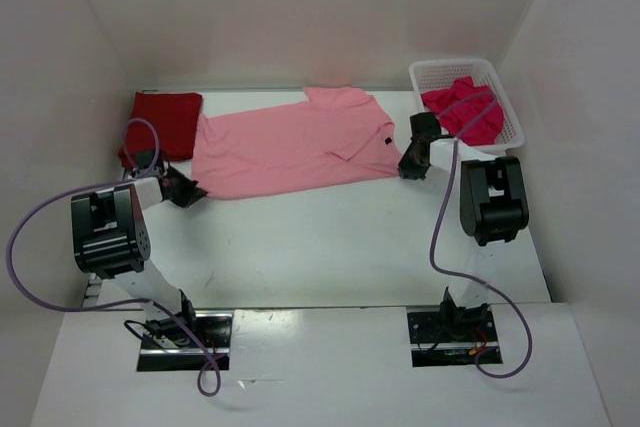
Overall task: Fold and stack the t-shirts
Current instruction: Fold the flattened tshirt in 1/3 of the way
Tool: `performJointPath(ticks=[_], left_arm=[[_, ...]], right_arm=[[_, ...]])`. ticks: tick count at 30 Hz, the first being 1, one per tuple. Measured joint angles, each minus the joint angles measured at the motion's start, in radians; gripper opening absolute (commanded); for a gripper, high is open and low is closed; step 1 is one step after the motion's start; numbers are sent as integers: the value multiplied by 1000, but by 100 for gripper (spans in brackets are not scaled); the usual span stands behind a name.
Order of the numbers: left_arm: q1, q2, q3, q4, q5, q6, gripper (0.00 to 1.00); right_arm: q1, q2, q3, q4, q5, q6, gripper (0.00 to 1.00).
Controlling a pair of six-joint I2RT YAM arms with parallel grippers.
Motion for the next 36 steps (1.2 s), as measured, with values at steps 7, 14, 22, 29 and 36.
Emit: performJointPath(ticks=[7,14,22,29,36], left_arm=[[-1,11,18,-5,-12,12,0],[-5,3,25,-23,-36,58,0],[-5,-144,-78,-142,-47,111,0],[-5,-398,-176,-327,41,107,14],[-5,-445,-191,-444,106,92,100]], right_arm=[[28,18,20,24,47,4,0],[30,-84,-64,2,89,18,0],[0,-369,-277,-142,30,51,0],[-49,-583,-286,-335,-41,63,2],[-60,-733,-282,-505,-81,53,50]])
